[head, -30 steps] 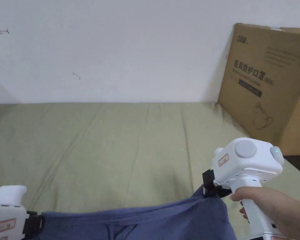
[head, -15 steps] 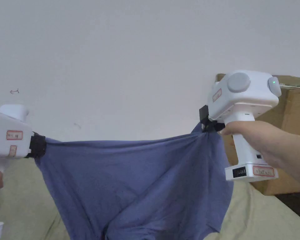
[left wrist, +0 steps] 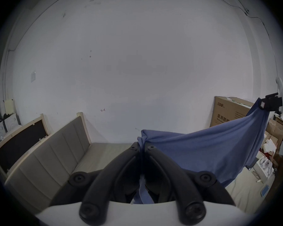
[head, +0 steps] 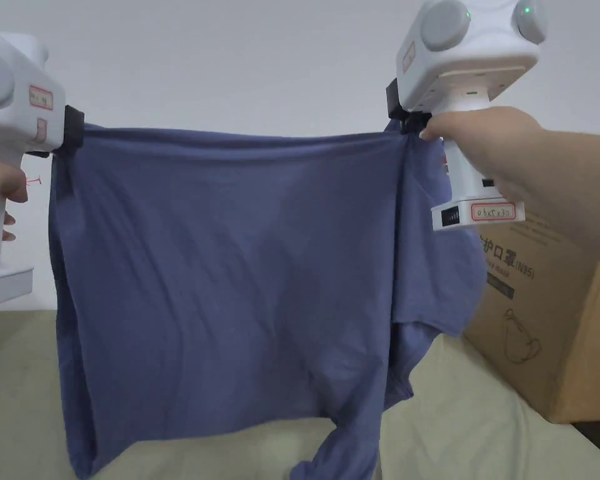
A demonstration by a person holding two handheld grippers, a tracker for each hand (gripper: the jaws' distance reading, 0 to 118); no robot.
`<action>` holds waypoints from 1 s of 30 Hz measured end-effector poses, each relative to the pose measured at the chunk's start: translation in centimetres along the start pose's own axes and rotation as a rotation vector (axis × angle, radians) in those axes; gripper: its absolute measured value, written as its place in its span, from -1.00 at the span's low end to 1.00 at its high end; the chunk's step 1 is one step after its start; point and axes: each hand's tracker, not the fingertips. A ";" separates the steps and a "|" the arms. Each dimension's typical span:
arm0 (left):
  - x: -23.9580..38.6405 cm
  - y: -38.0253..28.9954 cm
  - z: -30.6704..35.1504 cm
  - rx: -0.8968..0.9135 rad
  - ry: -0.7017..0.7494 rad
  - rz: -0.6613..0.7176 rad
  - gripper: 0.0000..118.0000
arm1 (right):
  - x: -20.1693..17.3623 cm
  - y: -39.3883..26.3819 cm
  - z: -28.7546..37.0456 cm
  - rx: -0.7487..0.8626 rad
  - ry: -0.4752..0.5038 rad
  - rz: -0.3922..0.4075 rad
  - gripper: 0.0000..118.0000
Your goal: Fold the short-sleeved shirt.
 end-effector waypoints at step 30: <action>2.7 -35.8 24.9 -0.578 -0.474 0.204 -0.96 | 4.4 -45.3 24.7 -0.436 0.265 -0.082 -0.86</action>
